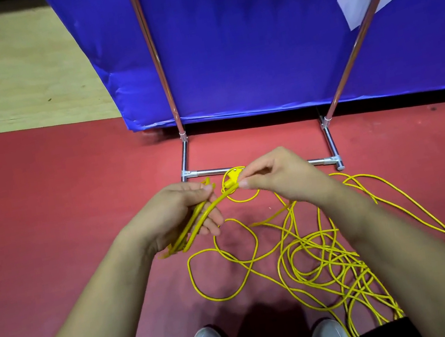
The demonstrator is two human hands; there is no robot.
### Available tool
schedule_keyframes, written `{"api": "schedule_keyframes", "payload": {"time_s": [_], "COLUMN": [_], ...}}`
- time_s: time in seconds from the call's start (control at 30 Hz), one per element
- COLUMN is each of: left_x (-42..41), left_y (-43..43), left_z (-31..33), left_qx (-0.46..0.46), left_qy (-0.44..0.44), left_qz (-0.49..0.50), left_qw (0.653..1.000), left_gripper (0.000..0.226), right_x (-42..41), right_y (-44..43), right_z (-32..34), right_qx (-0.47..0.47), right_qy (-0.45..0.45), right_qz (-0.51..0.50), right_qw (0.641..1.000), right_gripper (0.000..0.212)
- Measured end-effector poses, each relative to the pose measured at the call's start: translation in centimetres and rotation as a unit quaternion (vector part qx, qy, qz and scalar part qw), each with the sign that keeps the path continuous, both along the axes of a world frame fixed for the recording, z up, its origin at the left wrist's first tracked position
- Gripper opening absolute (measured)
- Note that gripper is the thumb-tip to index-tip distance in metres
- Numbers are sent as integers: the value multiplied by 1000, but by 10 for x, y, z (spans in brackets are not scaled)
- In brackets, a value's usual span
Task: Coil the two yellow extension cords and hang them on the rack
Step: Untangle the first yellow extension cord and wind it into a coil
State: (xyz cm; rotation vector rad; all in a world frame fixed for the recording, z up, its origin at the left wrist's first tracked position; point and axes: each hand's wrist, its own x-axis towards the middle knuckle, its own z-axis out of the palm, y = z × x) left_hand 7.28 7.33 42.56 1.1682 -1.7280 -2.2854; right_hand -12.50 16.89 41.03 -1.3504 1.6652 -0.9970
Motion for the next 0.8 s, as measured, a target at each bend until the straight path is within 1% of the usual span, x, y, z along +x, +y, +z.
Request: {"api": "schedule_keyframes", "payload": {"time_s": [0.07, 0.13, 0.17, 0.23, 0.33, 0.37, 0.43, 0.47, 0.5, 0.53, 0.57, 0.67, 0.73, 0.8], "left_x": [-2, -3, -3, -2, 3, 4, 6, 6, 6, 7, 7, 9, 8, 5], "left_y": [2, 4, 4, 1, -8, -9, -10, -9, -8, -7, -6, -7, -6, -2], "left_z": [-2, -2, -2, 2, 7, 8, 6, 5, 6, 6, 7, 7, 4, -1], "left_qx": [-9, -12, -9, 25, 100, 109, 97, 83, 69, 57, 48, 36, 36, 29], "left_qy": [0, 18, 36, 84, 139, 137, 98, 70, 44, 23, 9, -1, 0, 4], "left_qz": [-24, -32, -27, 1, 68, 78, 70, 60, 51, 47, 47, 50, 22, -10], "left_qw": [1000, 999, 999, 996, 983, 981, 988, 992, 995, 997, 998, 998, 999, 1000], "left_gripper": [23, 24, 23, 20, 19, 20, 21, 21, 22, 22, 22, 20, 19, 19], "right_x": [15, 28, 30, 22, -5, -12, -20, -22, -22, -21, -20, -18, -11, 2], "right_y": [-2, -4, -5, -6, 1, 5, 9, 10, 9, 8, 7, 3, 3, 1], "right_z": [3, 5, 3, 0, -17, -24, -34, -36, -37, -36, -32, -16, -4, 5], "right_qx": [-7, -38, -46, -34, 23, 35, 55, 55, 50, 42, 38, 33, 29, 21], "right_qy": [16, 25, 10, -46, -83, -111, -218, -253, -260, -253, -227, -108, -32, 10], "right_qz": [42, 60, 48, 14, 22, 11, -33, -47, -55, -55, -51, -25, 20, 69], "right_qw": [999, 997, 998, 998, 996, 993, 974, 965, 963, 965, 972, 993, 999, 997], "right_gripper": [6, 9, 12, 20, 23, 21, 17, 17, 15, 13, 11, 12, 14, 11]}}
